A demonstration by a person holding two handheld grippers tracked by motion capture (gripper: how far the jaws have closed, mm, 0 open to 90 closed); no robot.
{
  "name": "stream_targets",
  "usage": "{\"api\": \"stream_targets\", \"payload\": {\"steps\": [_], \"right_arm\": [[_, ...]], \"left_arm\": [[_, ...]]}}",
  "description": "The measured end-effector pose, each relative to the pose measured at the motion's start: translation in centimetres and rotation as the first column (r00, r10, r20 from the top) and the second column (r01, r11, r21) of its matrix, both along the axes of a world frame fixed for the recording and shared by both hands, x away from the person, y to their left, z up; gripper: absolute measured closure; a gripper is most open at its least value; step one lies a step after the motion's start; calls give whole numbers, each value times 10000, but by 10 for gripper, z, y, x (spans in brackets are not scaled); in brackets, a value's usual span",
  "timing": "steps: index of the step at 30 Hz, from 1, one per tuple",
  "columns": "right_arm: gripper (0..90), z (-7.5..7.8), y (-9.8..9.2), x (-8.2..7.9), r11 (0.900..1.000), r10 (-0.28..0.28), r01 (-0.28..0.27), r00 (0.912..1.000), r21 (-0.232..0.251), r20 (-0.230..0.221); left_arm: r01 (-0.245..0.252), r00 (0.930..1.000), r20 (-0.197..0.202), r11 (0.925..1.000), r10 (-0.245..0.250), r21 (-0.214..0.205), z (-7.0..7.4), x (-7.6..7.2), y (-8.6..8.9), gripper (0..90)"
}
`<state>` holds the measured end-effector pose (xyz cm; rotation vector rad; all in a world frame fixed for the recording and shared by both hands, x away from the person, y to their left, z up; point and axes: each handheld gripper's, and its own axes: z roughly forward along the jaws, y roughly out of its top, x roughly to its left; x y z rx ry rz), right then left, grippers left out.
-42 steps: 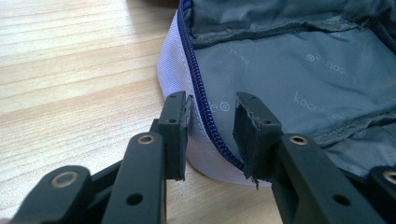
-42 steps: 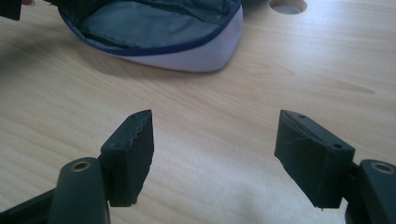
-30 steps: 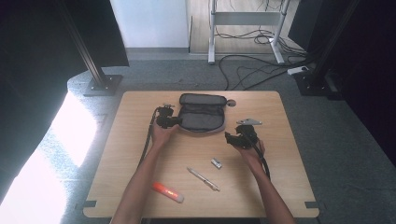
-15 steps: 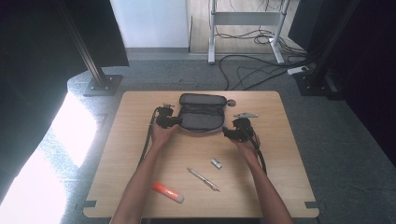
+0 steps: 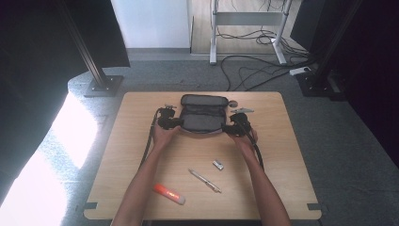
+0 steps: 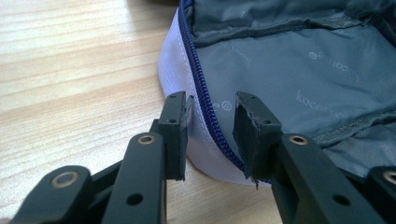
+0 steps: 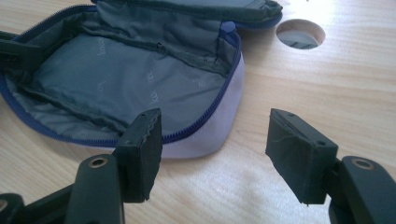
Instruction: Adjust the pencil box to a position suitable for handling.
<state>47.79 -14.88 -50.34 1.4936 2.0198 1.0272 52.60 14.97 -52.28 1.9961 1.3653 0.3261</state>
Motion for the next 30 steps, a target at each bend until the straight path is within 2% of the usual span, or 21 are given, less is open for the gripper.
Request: {"api": "stream_targets", "payload": {"steps": [3,4,6,10,13,19,23,25,30], "right_arm": [[369,2,0,2,10000,0,0,9999,28,145],[360,3,1,7,10000,49,-49,10000,1,-15],[360,3,2,8,10000,47,-48,10000,-74,-19],[410,5,7,13,9999,47,-44,9998,-166,189],[419,2,10,19,9996,92,-97,9998,-269,-199],[447,0,14,25,9989,11,-29,9993,-461,-384],[504,-4,16,28,9983,-80,52,9988,-581,-480],[546,-9,16,30,9976,-259,213,9972,-662,-701],[599,-13,14,32,9982,-278,228,9952,-547,-934]], "left_arm": [[-12,10000,-38,10000,12,16,-1,0,0,654],[-15,10000,-53,10000,15,15,-1,1,0,652],[-19,10000,-43,10000,19,30,-1,1,0,652],[-41,10000,-72,10000,41,26,-2,1,0,652],[-54,9999,-85,10000,54,39,-2,1,0,652],[-57,9999,-110,10000,58,65,-2,1,0,653],[-61,9999,-115,9999,62,84,-2,1,0,653],[-69,9999,-120,9999,70,99,-2,1,0,653],[-73,9999,-127,9999,74,110,-3,1,0,652]]}}
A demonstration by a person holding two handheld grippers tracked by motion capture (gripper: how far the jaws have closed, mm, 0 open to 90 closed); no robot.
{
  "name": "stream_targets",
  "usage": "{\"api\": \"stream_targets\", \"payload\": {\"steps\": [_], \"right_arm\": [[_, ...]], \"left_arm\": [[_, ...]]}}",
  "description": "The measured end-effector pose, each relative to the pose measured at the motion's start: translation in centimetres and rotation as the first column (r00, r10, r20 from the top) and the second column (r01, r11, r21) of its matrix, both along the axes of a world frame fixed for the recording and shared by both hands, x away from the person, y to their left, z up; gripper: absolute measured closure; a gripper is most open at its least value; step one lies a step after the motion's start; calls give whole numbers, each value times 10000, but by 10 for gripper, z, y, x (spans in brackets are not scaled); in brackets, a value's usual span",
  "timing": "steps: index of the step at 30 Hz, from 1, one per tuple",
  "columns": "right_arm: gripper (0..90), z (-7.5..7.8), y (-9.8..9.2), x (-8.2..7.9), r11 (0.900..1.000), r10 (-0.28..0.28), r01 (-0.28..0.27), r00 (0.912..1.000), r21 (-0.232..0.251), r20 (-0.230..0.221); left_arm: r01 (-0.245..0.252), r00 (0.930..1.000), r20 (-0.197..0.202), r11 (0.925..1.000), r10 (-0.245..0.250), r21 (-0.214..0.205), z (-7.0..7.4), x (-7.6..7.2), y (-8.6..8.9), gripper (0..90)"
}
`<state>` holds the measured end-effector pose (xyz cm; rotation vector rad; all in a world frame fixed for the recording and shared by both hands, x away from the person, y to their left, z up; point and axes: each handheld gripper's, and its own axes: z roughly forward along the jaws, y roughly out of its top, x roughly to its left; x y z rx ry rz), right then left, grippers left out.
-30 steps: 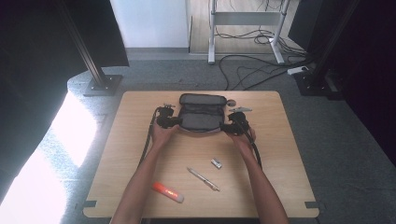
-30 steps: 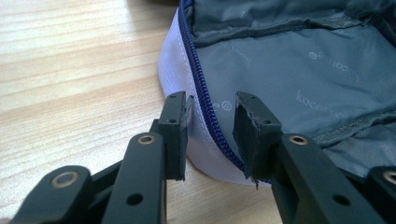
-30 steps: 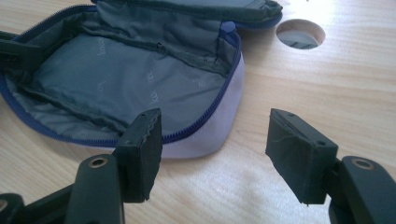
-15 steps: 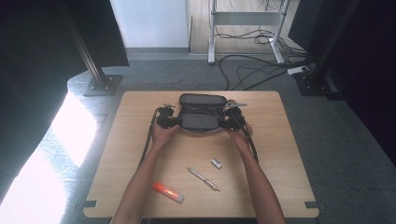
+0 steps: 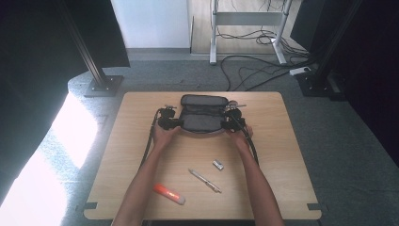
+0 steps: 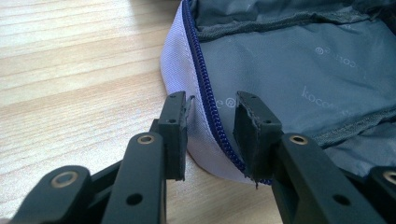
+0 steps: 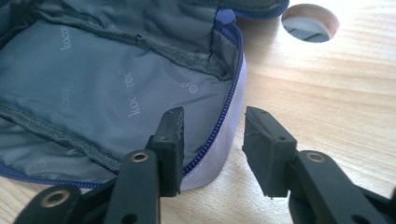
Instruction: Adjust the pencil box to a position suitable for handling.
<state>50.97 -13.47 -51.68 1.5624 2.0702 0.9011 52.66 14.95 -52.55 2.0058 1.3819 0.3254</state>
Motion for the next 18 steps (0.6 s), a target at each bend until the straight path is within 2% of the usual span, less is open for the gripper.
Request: {"api": "stream_targets", "payload": {"steps": [11,18], "right_arm": [[767,-6,7,0,9999,-96,96,9999,-32,-137],[809,-6,6,-1,9999,-140,139,9998,-14,-166]], "left_arm": [[-31,10000,-66,10000,31,19,-3,1,0,647],[-82,9999,-140,10000,82,-12,-4,2,1,656]]}}
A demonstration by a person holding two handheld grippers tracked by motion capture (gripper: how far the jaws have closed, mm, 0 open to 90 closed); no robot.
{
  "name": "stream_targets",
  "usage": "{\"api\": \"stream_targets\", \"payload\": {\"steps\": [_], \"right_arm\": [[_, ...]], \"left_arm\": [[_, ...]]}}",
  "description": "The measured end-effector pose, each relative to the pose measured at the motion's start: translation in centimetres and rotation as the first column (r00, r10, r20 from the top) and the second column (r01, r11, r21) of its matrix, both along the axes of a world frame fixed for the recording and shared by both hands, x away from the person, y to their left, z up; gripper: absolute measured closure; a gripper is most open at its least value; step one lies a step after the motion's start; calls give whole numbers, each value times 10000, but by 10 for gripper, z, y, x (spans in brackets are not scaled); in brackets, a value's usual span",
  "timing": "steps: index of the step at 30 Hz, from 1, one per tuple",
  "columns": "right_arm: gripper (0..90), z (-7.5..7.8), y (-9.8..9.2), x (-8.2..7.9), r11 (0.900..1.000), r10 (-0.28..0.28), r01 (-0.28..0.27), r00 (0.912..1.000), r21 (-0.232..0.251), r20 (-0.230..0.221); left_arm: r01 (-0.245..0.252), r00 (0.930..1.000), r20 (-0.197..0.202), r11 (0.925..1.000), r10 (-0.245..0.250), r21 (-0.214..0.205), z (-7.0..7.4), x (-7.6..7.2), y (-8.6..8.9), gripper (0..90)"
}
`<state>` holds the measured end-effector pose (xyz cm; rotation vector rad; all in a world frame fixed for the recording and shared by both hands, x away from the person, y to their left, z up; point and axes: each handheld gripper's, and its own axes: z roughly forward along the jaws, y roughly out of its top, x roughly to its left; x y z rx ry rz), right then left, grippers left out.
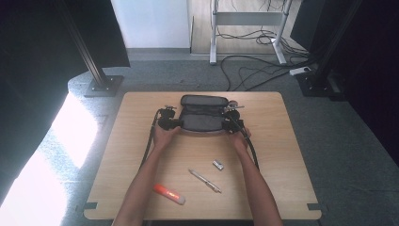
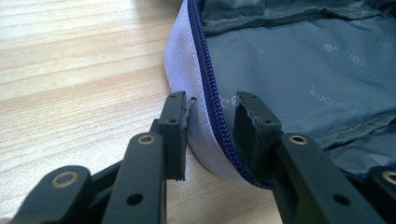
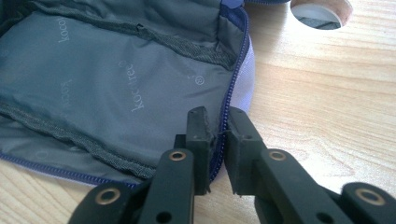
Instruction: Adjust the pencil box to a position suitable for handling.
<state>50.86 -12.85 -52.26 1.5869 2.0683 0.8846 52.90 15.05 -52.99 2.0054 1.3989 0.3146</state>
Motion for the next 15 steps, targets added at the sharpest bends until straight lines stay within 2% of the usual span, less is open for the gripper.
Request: {"api": "stream_targets", "payload": {"steps": [8,15], "right_arm": [[853,0,1,-1,9998,74,-73,10000,-184,59],[869,1,1,-2,10000,-14,15,9998,-39,198]], "left_arm": [[-77,9999,-88,10000,77,-10,-2,1,1,670],[-54,9999,103,9998,52,181,0,1,0,799]]}}
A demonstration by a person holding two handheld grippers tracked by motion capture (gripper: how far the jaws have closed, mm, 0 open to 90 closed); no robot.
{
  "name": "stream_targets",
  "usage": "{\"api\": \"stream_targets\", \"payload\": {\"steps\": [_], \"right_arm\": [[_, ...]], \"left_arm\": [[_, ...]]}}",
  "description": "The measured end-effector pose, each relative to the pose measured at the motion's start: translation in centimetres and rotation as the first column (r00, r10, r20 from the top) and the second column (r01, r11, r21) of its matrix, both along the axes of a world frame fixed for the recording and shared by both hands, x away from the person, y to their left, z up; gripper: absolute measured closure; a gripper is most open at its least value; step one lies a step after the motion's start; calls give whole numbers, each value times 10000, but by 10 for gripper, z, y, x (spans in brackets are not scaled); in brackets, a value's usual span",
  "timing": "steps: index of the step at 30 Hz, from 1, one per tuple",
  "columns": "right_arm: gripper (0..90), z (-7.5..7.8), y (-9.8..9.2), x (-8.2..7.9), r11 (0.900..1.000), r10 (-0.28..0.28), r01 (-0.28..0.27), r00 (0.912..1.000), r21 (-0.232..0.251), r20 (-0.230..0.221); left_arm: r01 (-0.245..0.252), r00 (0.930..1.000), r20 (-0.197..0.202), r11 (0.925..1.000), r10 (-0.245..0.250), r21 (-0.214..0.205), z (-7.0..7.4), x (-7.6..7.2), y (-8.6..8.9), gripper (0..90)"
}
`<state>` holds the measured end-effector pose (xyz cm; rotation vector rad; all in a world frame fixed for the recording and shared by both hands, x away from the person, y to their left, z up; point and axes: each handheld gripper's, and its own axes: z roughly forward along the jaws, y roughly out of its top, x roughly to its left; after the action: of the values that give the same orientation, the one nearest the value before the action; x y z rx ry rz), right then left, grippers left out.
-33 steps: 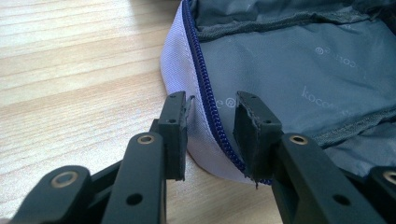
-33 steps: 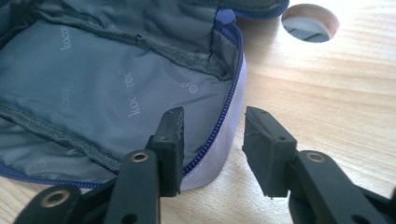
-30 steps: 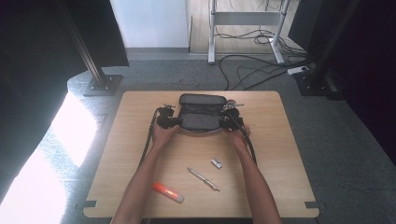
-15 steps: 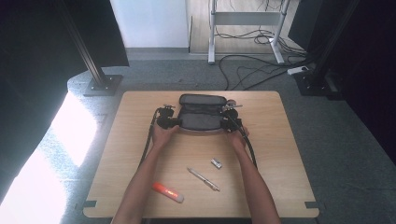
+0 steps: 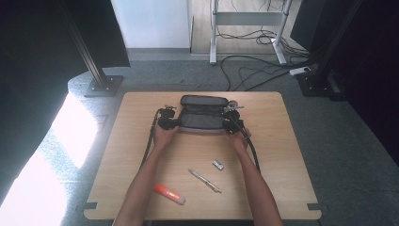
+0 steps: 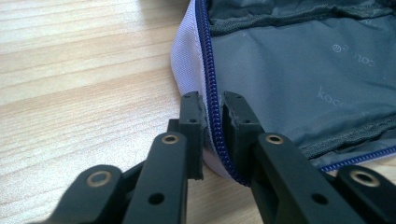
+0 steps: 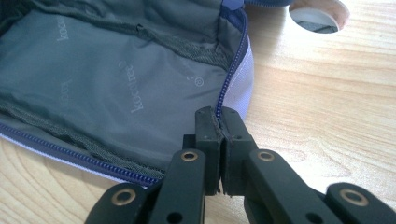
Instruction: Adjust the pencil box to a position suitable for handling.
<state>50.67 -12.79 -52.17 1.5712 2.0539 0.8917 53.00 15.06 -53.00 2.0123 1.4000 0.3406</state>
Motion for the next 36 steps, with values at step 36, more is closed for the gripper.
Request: {"api": "stream_targets", "payload": {"steps": [36], "right_arm": [[875,33,-5,-24,9966,-13,-110,9887,813,1498]], "left_arm": [[423,9936,1073,9970,-351,-654,41,-22,11,864]]}}
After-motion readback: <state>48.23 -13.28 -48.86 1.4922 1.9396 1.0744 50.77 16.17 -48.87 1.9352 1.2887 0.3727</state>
